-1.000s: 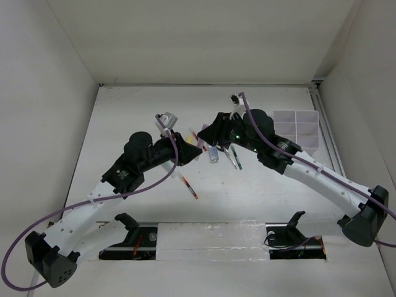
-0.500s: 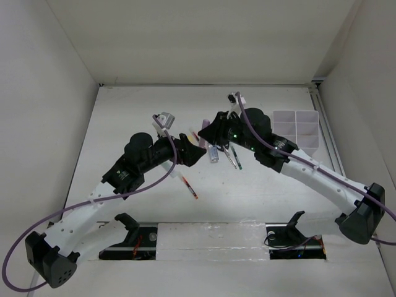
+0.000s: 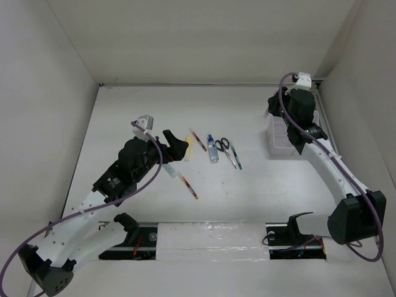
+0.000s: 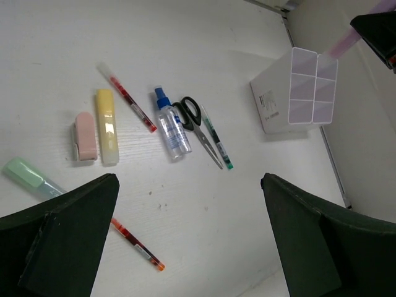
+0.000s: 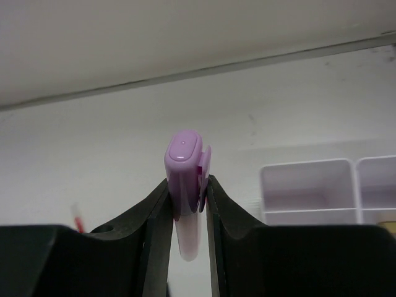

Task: Sort the stationery into containers
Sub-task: Place the pen in the storage box.

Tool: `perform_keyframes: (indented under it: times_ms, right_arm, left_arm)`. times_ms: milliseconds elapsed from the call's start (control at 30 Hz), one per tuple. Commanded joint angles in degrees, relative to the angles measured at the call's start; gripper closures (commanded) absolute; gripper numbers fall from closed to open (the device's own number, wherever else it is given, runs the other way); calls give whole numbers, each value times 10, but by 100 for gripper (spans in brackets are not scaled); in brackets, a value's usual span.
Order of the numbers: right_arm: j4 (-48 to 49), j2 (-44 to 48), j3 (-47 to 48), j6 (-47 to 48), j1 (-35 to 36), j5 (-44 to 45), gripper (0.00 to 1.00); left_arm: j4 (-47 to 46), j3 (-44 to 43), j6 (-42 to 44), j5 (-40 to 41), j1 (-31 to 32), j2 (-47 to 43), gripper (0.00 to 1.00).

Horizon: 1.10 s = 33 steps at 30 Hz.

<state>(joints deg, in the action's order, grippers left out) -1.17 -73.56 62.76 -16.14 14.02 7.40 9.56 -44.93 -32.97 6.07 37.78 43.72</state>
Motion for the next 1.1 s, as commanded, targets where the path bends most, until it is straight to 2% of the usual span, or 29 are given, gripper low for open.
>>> perform_keyframes:
  times_ms: [0, 200, 467, 800, 1067]
  right_arm:
    - [71, 0, -4, 36, -47, 25, 100]
    - [146, -20, -45, 22, -117, 0, 100]
    - [217, -74, -80, -6, -157, -26, 100]
    - [279, -100, -104, -12, -157, -6, 100]
    - [262, -133, -90, -22, -152, 26, 100]
  left_arm:
    - [-2, -4, -11, 29, 0, -14, 0]
    - [-23, 14, -6, 14, 0, -14, 0]
    - [-30, 20, -6, -22, 0, -19, 0]
    - [-61, 31, -1, -64, 0, -18, 0]
    - [-61, 36, -1, -69, 0, -18, 0]
